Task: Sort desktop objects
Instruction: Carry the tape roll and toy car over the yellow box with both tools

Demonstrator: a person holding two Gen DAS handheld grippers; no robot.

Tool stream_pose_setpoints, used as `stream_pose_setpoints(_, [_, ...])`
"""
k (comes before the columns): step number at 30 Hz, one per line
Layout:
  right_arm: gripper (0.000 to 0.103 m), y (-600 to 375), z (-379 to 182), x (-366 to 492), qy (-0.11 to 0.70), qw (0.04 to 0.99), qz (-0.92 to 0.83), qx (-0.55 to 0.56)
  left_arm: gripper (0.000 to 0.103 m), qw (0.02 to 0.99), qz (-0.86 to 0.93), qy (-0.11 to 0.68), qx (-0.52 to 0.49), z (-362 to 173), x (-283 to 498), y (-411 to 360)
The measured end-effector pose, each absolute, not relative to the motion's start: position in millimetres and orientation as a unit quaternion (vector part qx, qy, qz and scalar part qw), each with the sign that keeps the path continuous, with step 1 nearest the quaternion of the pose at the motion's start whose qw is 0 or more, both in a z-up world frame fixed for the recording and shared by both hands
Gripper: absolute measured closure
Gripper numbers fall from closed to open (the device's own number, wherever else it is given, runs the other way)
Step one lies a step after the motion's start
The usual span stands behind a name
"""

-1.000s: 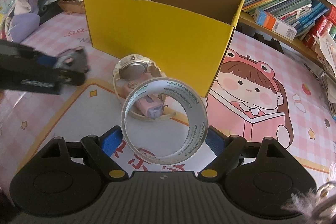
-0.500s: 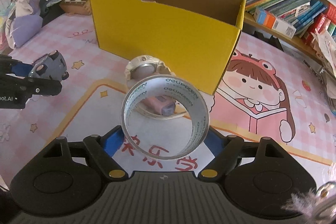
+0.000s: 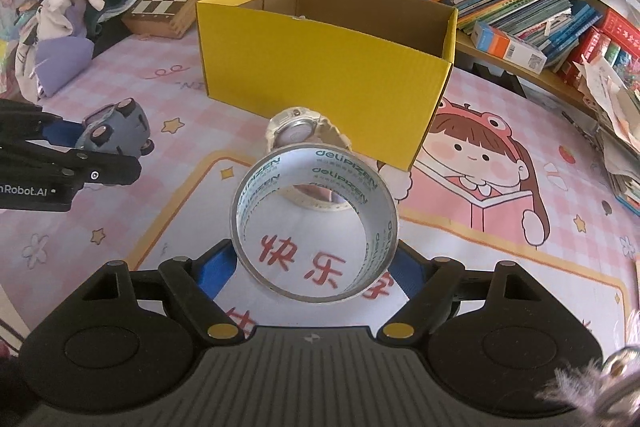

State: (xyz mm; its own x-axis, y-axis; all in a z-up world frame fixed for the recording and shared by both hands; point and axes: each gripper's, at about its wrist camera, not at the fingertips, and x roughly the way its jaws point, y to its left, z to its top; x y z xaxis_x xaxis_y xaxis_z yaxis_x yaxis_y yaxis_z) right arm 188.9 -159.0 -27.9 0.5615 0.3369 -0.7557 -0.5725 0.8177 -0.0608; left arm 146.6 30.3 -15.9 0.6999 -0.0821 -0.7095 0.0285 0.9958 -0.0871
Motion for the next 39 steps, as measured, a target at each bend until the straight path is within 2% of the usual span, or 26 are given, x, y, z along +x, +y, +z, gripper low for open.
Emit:
stream_pose_setpoints(20, [0.022,-153.8,-19.7,148.9,0.382,0.880,0.243,-0.144,0.055,0.929,-0.066,0.362,-0.029,-4.4,121.9,33.8])
stream_pose_setpoints(39, [0.022,-144.2,11.4,157.9,0.360,0.884,0.259,-0.149,0.055,0.944,-0.084,0.318,-0.030,20.1,131.8,37.4])
